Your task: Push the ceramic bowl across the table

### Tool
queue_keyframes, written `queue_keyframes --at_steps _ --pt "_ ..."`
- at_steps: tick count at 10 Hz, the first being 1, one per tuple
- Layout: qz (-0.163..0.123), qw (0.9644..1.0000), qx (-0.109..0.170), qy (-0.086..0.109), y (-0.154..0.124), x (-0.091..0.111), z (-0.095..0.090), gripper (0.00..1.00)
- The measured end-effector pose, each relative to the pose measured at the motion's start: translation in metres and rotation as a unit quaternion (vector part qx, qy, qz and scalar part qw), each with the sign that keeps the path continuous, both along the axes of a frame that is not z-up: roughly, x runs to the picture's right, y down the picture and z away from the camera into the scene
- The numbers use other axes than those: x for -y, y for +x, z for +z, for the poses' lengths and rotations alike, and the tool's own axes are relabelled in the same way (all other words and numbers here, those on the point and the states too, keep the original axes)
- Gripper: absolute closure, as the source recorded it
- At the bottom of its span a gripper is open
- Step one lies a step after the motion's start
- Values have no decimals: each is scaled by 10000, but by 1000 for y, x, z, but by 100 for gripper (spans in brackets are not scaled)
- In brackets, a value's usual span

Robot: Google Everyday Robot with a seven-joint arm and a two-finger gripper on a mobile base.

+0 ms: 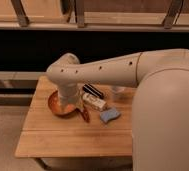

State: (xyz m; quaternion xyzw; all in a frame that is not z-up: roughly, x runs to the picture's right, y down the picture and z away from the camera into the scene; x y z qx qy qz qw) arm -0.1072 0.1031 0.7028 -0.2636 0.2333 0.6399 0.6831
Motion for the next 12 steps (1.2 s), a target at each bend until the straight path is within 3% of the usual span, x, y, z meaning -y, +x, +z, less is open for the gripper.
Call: queue_keyframes --at_steps 4,8,12 --pt "-47 10000 2 -13 0 -1 0 99" --pt "-475 9984 172 -242 -16 -13 12 100" --pt "-516 9968 316 -528 -23 -16 34 100"
